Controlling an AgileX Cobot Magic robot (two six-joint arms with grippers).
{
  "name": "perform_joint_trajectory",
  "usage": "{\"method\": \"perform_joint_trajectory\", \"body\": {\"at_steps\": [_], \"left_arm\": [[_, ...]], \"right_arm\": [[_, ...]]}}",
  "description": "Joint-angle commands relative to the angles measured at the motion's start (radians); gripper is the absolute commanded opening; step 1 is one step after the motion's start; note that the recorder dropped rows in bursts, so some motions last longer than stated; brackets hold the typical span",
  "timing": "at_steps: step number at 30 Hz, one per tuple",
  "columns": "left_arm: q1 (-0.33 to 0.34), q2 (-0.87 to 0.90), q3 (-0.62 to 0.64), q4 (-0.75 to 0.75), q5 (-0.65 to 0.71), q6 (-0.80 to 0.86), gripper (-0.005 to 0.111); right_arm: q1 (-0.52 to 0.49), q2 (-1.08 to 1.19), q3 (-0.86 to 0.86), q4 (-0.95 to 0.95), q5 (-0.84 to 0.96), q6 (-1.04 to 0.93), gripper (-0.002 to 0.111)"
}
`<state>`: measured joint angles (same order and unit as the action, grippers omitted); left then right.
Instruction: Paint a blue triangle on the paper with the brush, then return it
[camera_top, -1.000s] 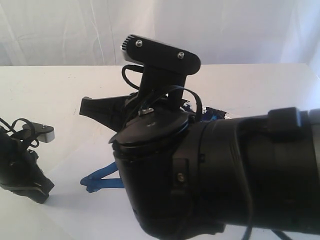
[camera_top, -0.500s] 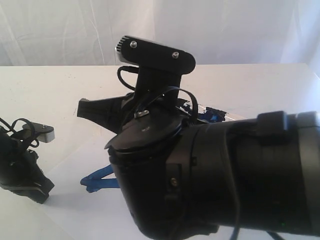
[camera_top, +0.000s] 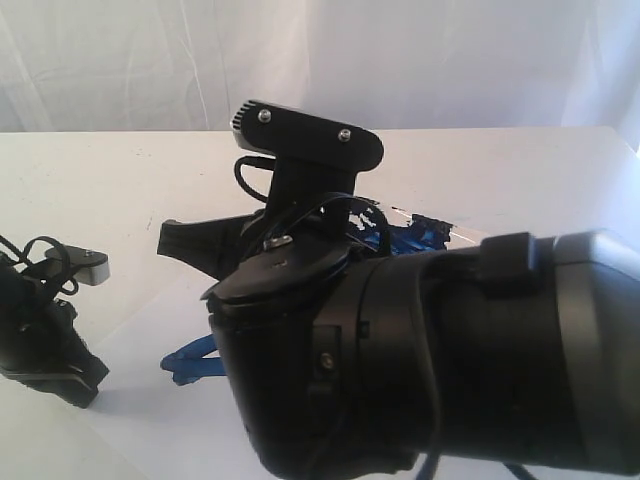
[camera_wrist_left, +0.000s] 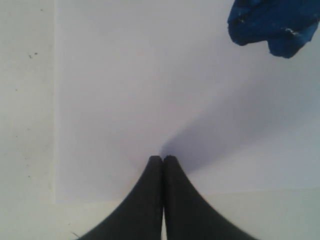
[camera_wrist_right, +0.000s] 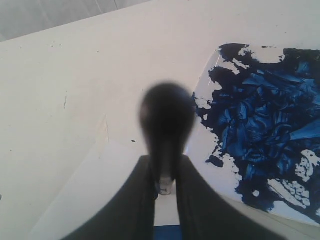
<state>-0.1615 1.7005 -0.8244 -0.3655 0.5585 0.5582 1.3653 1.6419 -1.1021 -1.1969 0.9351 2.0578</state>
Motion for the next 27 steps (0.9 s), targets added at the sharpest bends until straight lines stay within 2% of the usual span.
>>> {"method": "perform_joint_trajectory", "body": {"at_steps": [1,15,20,27], "left_arm": [[-0.001,0.001,-0.003,-0.012,0.025,0.000,0.000],[-0.001,0.001,-0.003,-0.012,0.025,0.000,0.000],[-0.001,0.001,-0.003,-0.014,0.025,0.000,0.000],[-0.001,0.001,-0.003,-0.016,0.025,0.000,0.000]], "right_arm": [[-0.001,-0.005,-0.002,0.037,0.035,-0.039,0.000],[0.000,-0.026,-0.002,0.170,0.061,-0.108,0.000],[0.002,-0.039,-0.002,0.189,0.024,-0.121,0.000],[0.032,-0.046,-0.002,0.194,0.067,-0.129,0.000]]}}
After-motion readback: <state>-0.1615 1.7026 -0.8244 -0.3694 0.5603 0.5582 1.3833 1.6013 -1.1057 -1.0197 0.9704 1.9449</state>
